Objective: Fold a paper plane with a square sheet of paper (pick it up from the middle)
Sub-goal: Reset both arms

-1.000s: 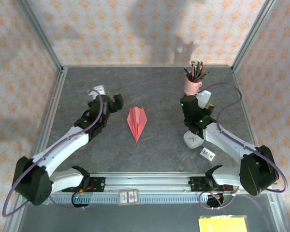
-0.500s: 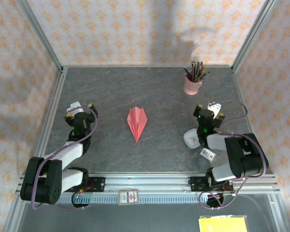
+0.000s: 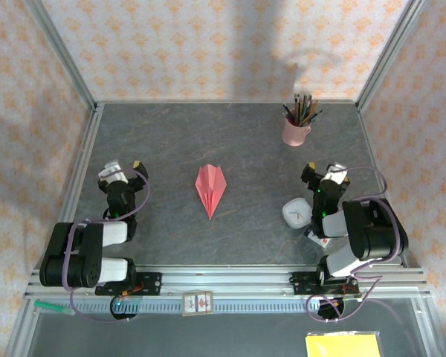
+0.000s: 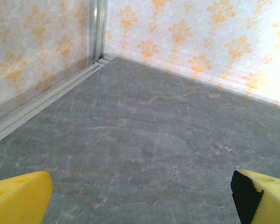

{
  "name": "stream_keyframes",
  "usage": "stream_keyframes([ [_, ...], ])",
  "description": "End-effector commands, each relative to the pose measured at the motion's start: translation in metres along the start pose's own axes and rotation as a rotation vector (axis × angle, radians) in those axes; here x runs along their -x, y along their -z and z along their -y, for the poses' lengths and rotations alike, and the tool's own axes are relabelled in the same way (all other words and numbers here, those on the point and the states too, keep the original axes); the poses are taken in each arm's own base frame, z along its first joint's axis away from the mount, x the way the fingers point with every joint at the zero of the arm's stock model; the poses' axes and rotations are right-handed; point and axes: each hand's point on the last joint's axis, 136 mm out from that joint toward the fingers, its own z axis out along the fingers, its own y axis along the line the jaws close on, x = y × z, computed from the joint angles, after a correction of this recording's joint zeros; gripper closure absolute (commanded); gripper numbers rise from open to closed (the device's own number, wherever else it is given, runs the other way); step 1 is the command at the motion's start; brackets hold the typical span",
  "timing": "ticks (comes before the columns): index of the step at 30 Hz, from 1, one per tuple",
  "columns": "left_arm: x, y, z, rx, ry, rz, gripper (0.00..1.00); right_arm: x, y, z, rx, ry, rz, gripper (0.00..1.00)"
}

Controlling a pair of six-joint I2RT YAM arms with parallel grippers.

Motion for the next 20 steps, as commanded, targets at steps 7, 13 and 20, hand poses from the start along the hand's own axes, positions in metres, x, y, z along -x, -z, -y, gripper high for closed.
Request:
stream_keyframes([
  [7, 0.012, -0.003, 0.02, -0.11, -0.058, 0.151, 0.01, 0.021, -0.001, -0.006, 0.026, -0.014, 0.073, 0.0],
  [13, 0.003, -0.009, 0.02, -0.083, -0.079, 0.082, 0.01, 0.021, -0.001, -0.006, 0.024, -0.013, 0.072, 0.0],
  [20, 0.005, -0.006, 0.02, -0.085, -0.074, 0.109, 0.01, 0.021, -0.001, -0.006, 0.025, -0.012, 0.072, 0.0],
])
